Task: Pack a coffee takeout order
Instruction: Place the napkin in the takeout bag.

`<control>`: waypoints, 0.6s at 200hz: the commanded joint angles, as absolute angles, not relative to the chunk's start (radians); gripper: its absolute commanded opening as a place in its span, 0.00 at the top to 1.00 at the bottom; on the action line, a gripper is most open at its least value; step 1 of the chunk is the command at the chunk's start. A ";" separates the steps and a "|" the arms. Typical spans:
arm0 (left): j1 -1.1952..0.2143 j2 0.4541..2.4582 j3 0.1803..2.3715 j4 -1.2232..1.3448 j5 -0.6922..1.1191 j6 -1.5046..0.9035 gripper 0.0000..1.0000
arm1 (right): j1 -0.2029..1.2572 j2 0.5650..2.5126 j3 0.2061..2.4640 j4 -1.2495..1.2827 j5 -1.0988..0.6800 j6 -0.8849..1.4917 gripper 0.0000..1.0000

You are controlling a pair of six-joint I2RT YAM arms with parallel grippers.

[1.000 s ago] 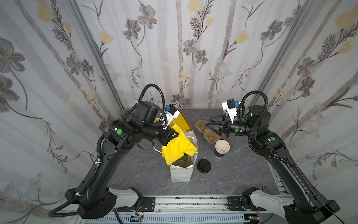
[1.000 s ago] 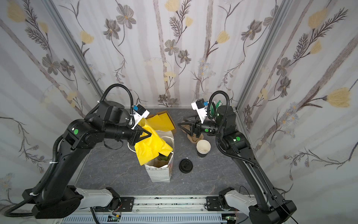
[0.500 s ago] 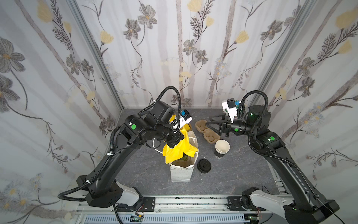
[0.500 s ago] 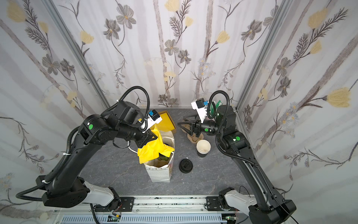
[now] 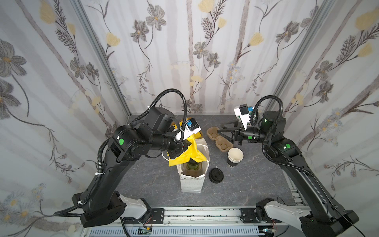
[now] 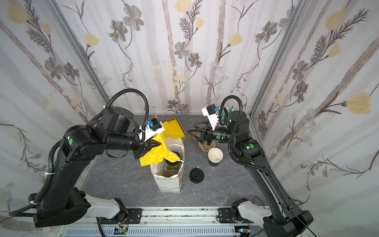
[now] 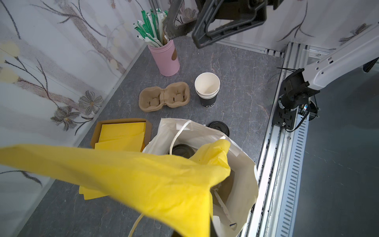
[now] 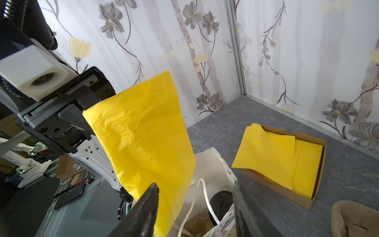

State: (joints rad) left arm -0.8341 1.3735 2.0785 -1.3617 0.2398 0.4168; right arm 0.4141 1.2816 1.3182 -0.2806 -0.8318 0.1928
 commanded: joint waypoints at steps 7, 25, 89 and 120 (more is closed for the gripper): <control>-0.844 1.369 2.053 -1.388 0.243 0.473 1.00 | 0.416 1.269 1.321 -0.306 -0.826 0.154 0.43; -0.853 1.381 2.044 -1.388 0.257 0.504 1.00 | 0.416 1.262 1.320 -0.314 -0.824 0.147 0.43; -0.924 1.474 2.018 -1.388 0.251 0.574 1.00 | 0.417 1.255 1.318 -0.328 -0.810 0.127 0.43; -0.925 1.496 1.984 -1.386 0.253 0.609 1.00 | 0.421 1.250 1.312 -0.329 -0.806 0.120 0.43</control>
State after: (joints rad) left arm -0.9241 1.4853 2.0033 -1.3754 0.2398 0.5545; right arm 0.4175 1.2541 1.3178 -0.3267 -0.8227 0.1440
